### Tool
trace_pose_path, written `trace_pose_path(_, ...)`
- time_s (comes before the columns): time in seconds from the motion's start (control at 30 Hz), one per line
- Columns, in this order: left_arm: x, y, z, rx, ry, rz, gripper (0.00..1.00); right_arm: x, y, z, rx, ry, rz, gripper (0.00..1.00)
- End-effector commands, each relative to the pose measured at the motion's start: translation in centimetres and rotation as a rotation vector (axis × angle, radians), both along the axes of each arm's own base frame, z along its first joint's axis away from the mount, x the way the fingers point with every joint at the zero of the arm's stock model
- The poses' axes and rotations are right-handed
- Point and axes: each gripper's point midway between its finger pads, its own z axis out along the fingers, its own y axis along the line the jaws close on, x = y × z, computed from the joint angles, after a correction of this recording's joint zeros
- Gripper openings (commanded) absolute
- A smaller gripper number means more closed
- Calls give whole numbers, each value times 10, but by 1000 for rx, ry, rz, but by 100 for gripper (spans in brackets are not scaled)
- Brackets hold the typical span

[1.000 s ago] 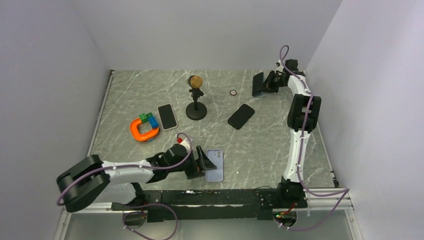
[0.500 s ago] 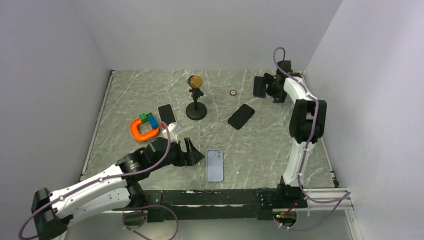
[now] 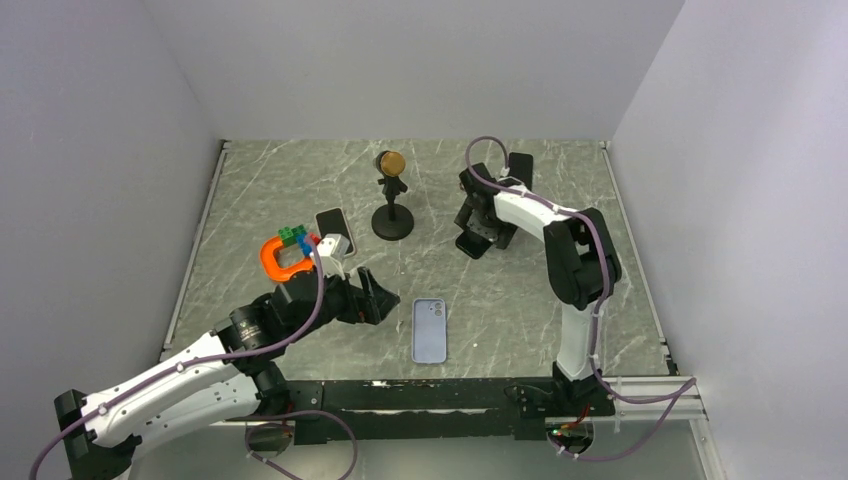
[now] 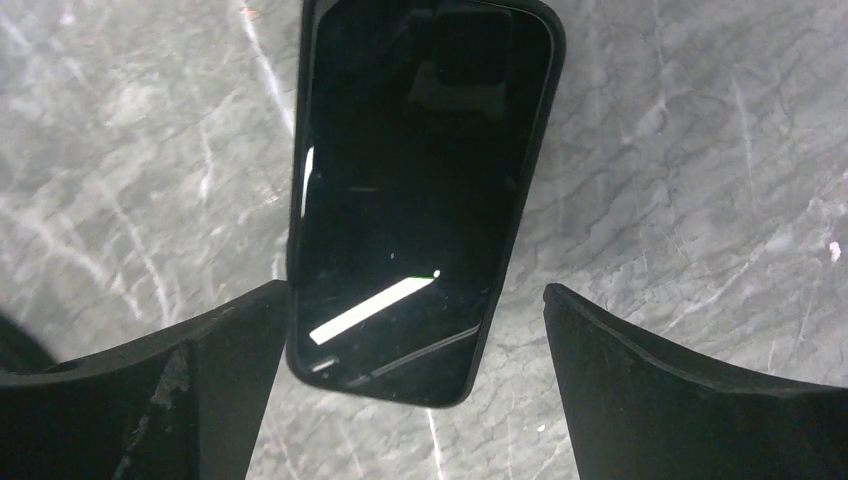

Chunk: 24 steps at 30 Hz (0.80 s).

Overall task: Take the phone out of the phone case
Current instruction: Pick up the phone at the center of the board.

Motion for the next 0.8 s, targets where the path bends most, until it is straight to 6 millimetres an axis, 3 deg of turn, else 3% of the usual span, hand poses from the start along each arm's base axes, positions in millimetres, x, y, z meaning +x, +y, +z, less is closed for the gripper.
trace_pose_path(0.0, 0, 2, 12, -18, -34, -4, 99, 8, -3, 3, -97, -62, -86, 100)
trace_pose_path(0.57, -2, 8, 20, -24, -60, 0, 99, 11, -6, -30, -87, 26, -175, 100)
trace_pose_path(0.63, -2, 8, 19, -25, -59, -1, 99, 11, -7, -34, -77, 44, -170, 96)
trace_pose_path(0.77, -3, 8, 16, -23, -57, -2, 99, 9, -2, -41, -44, 77, -110, 80)
